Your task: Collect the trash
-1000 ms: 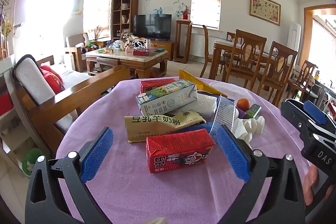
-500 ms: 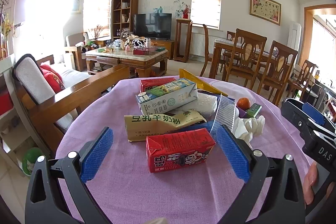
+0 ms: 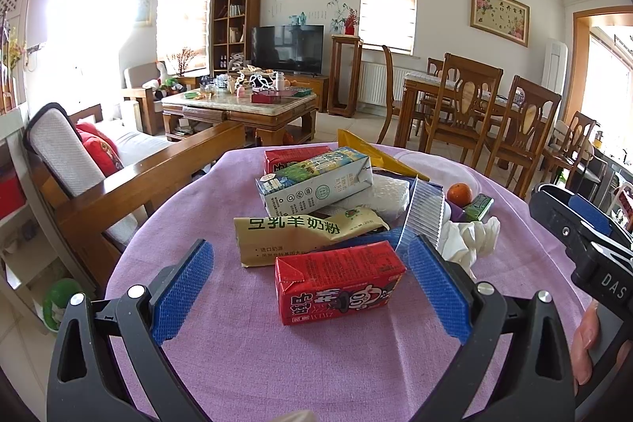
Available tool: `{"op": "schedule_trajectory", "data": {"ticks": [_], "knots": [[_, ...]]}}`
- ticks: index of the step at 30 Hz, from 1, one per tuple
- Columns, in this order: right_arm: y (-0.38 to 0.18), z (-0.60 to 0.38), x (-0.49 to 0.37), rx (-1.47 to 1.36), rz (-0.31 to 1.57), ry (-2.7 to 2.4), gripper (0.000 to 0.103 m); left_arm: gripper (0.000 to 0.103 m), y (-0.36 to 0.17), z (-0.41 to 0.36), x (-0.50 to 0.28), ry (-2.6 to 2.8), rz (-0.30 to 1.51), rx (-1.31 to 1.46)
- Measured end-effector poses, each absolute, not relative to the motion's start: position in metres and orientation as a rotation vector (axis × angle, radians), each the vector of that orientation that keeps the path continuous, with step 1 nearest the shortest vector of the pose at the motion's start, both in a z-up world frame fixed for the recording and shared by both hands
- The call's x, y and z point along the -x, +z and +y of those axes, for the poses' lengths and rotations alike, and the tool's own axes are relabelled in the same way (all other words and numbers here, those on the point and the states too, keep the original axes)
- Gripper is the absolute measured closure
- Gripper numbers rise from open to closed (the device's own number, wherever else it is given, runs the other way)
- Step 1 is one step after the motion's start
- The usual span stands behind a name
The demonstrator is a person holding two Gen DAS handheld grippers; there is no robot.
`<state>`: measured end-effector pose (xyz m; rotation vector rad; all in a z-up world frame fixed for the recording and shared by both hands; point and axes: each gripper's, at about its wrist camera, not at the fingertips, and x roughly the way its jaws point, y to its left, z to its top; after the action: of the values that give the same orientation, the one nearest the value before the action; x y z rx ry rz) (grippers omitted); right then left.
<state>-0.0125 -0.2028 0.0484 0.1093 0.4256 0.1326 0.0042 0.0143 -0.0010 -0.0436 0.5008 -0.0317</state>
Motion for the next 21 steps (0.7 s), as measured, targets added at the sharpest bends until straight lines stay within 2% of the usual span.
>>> {"op": "schedule_trajectory", "data": {"ticks": [21], "knots": [[0.0478,-0.2027,0.0123,-0.116,0.429,0.135,0.004,0.005,-0.0004,0.0137,-0.0041,-0.031,0.502,0.042]]}}
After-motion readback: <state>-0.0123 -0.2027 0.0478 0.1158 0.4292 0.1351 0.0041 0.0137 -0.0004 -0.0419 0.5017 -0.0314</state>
